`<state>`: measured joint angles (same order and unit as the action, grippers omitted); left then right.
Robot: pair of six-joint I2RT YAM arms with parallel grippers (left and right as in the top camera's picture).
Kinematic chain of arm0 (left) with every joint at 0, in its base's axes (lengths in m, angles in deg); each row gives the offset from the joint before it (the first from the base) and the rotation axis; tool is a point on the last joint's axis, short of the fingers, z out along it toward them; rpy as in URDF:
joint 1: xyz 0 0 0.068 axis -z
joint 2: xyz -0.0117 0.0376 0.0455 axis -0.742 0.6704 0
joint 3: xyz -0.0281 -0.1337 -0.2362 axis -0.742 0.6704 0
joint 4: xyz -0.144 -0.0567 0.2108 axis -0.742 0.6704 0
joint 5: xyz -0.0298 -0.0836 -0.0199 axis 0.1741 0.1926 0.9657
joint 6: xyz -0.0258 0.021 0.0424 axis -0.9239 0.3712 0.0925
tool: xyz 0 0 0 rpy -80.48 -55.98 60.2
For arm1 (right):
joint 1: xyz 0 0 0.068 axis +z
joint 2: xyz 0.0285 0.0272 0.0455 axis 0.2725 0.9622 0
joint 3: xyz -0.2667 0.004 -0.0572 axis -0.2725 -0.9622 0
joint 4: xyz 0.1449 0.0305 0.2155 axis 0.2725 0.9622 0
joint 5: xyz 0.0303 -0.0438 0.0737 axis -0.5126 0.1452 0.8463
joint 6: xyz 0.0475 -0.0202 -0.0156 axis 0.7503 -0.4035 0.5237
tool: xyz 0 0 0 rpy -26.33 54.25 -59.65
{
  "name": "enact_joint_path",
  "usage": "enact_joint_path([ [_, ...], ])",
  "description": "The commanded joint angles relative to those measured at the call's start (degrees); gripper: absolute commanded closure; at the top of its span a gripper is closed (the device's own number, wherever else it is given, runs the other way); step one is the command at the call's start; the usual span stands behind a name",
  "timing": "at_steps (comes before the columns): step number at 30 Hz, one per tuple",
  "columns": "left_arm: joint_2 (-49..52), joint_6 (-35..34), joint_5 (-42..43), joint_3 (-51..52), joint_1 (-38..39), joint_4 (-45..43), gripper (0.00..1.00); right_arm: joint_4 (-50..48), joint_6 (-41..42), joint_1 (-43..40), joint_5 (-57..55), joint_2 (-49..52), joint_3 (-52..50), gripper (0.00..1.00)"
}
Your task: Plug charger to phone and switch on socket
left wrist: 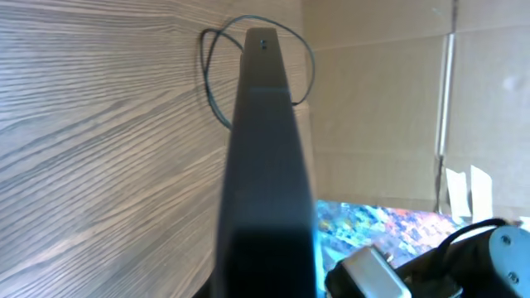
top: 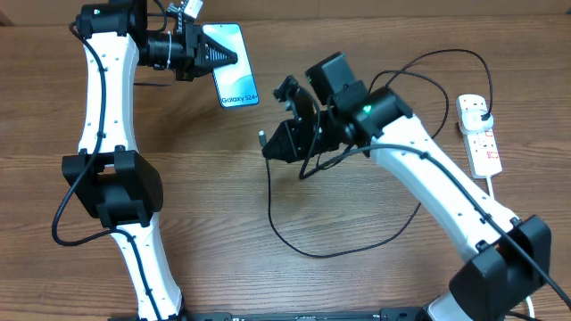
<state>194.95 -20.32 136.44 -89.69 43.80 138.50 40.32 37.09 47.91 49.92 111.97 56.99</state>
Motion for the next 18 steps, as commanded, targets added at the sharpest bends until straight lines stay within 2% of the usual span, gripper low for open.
enact_joint_path([
  [1, -2.3, 3.5, 6.6, -1.2, 0.4, 0.9, 0.96, -1.7, 2.3, 0.1, 2.5, -2.5, -1.1, 0.96],
  [7, -2.3, 8.0, 8.8, -1.2, 0.4, 3.7, 0.96, -2.9, 2.2, 0.1, 5.7, -2.5, -1.1, 0.96],
  [13, -2.3, 8.1, 13.2, -1.2, 0.5, 5.2, 0.95, -4.6, 2.3, 0.0, 7.1, -2.5, -1.1, 0.96],
  [18, -2.3, 8.7, 13.5, -1.2, 1.4, 5.5, 0.96, -7.2, 3.9, -0.1, 8.6, -2.5, -1.1, 0.96],
])
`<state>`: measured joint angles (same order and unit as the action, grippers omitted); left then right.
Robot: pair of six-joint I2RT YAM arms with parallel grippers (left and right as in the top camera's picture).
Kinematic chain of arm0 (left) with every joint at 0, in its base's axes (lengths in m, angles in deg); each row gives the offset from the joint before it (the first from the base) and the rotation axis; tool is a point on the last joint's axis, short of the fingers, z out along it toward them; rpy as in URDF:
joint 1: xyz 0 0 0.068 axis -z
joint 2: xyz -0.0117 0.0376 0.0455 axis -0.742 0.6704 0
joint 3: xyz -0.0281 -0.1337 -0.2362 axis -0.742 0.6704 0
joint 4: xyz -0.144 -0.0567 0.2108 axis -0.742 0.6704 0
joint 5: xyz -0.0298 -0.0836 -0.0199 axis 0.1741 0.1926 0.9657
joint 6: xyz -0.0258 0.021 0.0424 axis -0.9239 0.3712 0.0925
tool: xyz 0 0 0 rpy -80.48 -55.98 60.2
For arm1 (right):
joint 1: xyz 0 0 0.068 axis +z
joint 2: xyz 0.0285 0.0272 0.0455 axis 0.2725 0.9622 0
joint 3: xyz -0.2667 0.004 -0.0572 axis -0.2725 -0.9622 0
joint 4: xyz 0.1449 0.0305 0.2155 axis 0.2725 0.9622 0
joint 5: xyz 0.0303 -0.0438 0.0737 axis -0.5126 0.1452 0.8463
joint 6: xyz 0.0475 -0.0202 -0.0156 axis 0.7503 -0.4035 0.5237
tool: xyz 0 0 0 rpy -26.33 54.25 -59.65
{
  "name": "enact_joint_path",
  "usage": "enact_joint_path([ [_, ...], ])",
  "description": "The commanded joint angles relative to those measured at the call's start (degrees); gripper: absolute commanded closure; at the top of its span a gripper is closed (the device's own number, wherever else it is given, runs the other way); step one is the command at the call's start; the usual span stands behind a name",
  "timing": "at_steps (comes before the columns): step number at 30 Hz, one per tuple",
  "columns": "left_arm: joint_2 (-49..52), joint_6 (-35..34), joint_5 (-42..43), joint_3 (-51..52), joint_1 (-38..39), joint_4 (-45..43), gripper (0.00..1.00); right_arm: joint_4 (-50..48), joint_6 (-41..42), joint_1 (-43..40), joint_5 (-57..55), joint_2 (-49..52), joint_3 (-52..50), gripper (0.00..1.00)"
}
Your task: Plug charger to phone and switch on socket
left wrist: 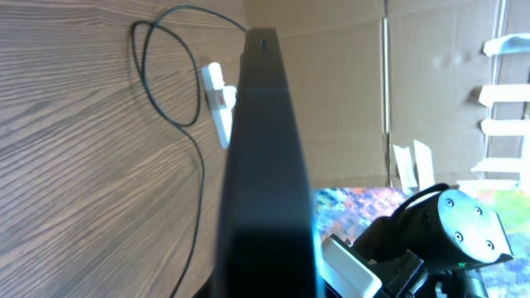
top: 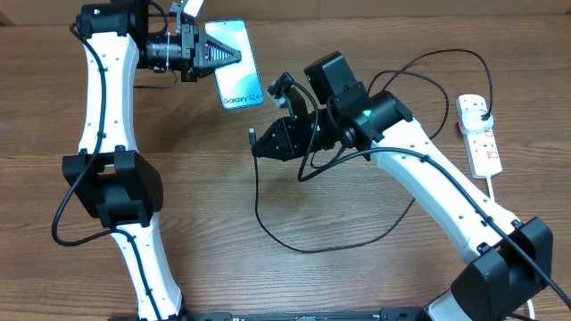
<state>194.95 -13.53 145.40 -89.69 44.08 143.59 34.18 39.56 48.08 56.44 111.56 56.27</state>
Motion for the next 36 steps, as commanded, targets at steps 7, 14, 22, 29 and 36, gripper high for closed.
enact_joint_path([
  [7, -2.3, 4.8, 4.6, -1.2, 1.8, 2.9, 0.96, -2.3, 4.3, -2.8, 2.7, -2.1, -0.4, 0.96],
  [14, -2.3, 4.8, 4.8, -1.2, 2.0, 3.1, 0.96, -3.7, 4.5, -3.4, 4.4, -2.1, -0.4, 0.96],
  [22, -2.3, 5.1, 1.3, -1.2, 1.1, 0.8, 0.96, -0.1, 4.6, -3.4, -3.1, -2.1, -0.5, 0.96],
  [29, -2.3, -5.3, -10.1, -1.2, -2.6, -4.3, 0.96, 2.0, 7.4, -3.3, -11.0, -1.5, -0.5, 0.90],
  [36, -2.3, -7.3, -10.3, -1.2, -5.3, -5.3, 0.96, -3.7, 10.8, -3.3, -9.7, 2.5, -2.9, 0.73],
])
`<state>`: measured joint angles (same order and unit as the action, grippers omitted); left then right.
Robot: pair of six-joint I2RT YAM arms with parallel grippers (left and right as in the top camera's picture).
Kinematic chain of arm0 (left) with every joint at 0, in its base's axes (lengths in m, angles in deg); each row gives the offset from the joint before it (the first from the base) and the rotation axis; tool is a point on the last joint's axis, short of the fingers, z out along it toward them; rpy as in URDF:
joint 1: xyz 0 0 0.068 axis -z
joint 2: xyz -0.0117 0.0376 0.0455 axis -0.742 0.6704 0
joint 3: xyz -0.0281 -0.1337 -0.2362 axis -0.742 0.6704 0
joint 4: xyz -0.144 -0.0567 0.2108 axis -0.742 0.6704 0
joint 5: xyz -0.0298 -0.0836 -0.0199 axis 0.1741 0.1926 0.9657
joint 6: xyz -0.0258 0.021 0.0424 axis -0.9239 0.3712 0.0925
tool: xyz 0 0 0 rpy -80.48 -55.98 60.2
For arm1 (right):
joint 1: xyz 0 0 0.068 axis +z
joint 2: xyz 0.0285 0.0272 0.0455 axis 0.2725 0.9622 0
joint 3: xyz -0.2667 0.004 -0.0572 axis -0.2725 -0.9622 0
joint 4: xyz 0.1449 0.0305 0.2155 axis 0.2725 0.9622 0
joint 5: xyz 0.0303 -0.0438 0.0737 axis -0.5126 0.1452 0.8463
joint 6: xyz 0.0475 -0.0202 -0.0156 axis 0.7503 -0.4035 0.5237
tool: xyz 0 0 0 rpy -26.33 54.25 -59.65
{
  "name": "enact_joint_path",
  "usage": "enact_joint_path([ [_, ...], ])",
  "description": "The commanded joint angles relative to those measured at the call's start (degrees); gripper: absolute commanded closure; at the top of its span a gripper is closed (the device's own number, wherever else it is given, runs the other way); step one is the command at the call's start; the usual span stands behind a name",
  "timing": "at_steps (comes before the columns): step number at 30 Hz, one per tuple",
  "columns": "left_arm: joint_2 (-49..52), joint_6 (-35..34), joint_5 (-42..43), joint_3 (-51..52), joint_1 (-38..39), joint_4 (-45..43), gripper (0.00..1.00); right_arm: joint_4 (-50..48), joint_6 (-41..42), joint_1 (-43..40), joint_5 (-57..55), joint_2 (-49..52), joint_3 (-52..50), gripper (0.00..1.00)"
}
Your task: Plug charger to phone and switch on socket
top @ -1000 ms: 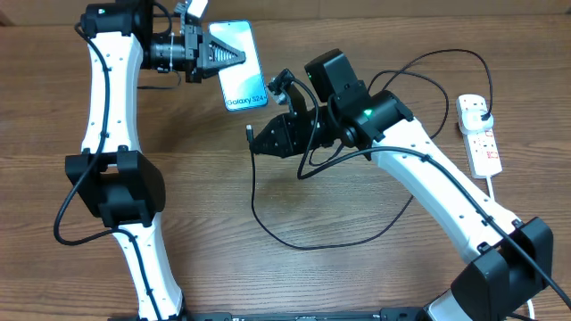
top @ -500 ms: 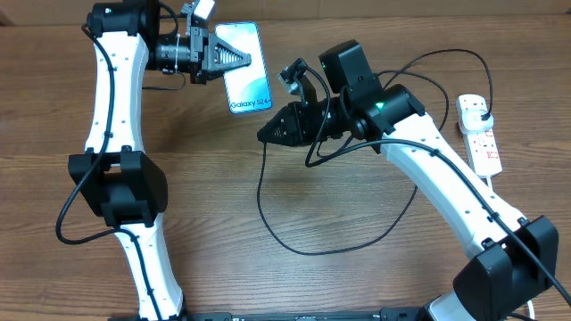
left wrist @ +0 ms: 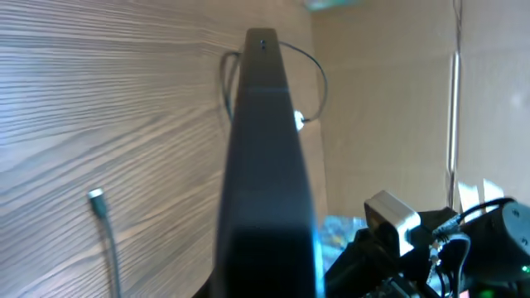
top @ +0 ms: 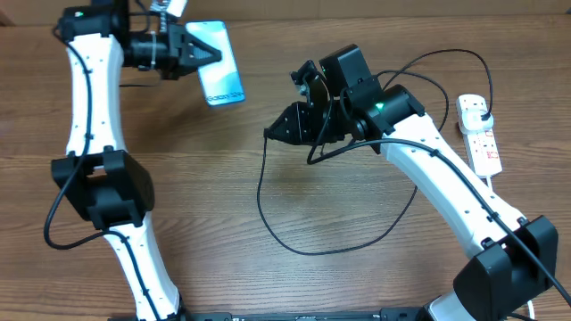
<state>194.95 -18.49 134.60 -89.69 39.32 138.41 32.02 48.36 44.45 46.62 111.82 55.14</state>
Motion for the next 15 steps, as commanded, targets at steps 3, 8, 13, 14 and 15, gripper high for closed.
enact_joint_path([
  [3, -2.3, -2.4, 0.5, -1.2, -0.7, 0.3, 0.96, -3.9, 3.0, 0.3, 1.6, 5.1, -2.1, 0.73],
  [8, -2.3, -2.4, 0.3, -1.2, -0.7, 0.7, 0.95, -7.6, 5.4, 0.2, 1.6, 9.8, -2.1, 0.72],
  [13, -2.3, -2.4, 0.4, -1.2, -0.7, 1.0, 0.96, -10.9, 6.2, -0.6, 1.6, 14.8, -2.1, 0.67],
  [14, -2.3, -2.4, 0.4, -1.2, -0.7, 1.1, 0.96, -11.4, 6.2, -0.9, 1.6, 16.1, -2.1, 0.66],
  [15, -2.3, -2.4, 0.4, -1.2, -0.7, 1.1, 0.95, -11.8, 6.2, -1.1, 1.6, 17.3, -2.1, 0.66],
])
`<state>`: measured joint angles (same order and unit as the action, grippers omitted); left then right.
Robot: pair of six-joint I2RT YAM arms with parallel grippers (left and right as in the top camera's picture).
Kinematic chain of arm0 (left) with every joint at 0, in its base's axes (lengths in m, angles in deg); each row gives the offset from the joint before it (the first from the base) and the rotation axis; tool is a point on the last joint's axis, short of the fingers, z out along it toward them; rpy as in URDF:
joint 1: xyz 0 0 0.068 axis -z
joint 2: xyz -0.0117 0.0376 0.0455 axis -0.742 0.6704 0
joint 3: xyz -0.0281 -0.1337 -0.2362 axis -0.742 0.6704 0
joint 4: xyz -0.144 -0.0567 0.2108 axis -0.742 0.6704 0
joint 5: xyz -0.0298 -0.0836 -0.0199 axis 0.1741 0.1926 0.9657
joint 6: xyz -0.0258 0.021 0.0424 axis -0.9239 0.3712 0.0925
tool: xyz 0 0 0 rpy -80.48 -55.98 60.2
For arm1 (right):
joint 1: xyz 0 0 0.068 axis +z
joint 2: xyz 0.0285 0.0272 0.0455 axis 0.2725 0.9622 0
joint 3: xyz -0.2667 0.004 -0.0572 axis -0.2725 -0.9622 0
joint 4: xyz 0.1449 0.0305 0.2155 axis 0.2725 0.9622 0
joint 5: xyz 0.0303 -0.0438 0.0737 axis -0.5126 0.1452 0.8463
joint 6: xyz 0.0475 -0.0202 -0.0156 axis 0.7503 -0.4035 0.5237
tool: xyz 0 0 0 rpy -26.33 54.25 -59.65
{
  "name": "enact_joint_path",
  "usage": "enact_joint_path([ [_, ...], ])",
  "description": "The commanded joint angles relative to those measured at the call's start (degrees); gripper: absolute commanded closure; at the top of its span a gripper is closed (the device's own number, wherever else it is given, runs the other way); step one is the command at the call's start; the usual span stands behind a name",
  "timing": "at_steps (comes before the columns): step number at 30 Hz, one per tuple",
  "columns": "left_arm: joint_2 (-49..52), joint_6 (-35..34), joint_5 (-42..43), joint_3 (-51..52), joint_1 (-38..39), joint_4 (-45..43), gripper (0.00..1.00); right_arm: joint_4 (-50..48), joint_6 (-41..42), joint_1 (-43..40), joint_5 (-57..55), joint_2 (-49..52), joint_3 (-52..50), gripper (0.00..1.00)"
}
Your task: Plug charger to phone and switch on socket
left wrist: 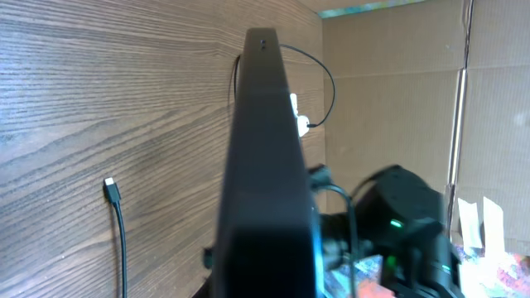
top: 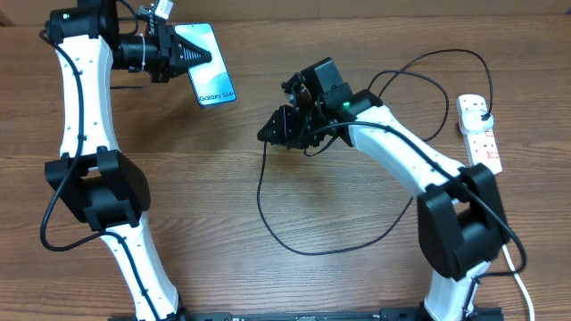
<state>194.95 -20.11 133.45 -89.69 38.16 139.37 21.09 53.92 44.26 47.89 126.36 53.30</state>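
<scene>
The phone (top: 207, 64), screen lit, is held off the table at the back left with my left gripper (top: 190, 54) shut on its upper end. In the left wrist view its dark edge (left wrist: 265, 165) fills the middle. My right gripper (top: 266, 134) is to the phone's right and a little nearer, its fingers closed to a point on the black charger cable (top: 260, 192), which hangs from the tip. The cable's plug (left wrist: 109, 189) shows left of the phone's edge, apart from it. The white power strip (top: 478, 134) lies at the far right with the charger plugged in.
The cable loops over the middle of the wooden table (top: 178, 223) and runs back to the strip. A cardboard wall (left wrist: 397, 91) stands behind the table. The right arm's links (top: 401, 160) stretch across the right half.
The phone has shifted slightly left and back in my left gripper. My right gripper keeps its hold on the cable at about the same spot, while that arm has folded in closer to the middle.
At first the phone hung at the back centre-left and my right gripper held the plug just below and right of it. Then the plug was closer to the phone's lower end. After that the phone stood further left, and the gap between plug and phone is now wider.
</scene>
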Motion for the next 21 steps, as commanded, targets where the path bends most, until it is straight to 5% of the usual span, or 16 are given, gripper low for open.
enact_joint_path([
  [1, -2.3, -0.8, 1.6, -1.2, 0.5, 0.2, 0.96, -1.5, 0.7, -1.3, 0.4, 4.1, -0.3, 0.66],
  [21, -2.3, -0.8, 1.6, -1.2, 0.6, 0.2, 0.96, -13.3, 2.0, -2.0, 0.9, 16.2, -0.3, 0.65],
])
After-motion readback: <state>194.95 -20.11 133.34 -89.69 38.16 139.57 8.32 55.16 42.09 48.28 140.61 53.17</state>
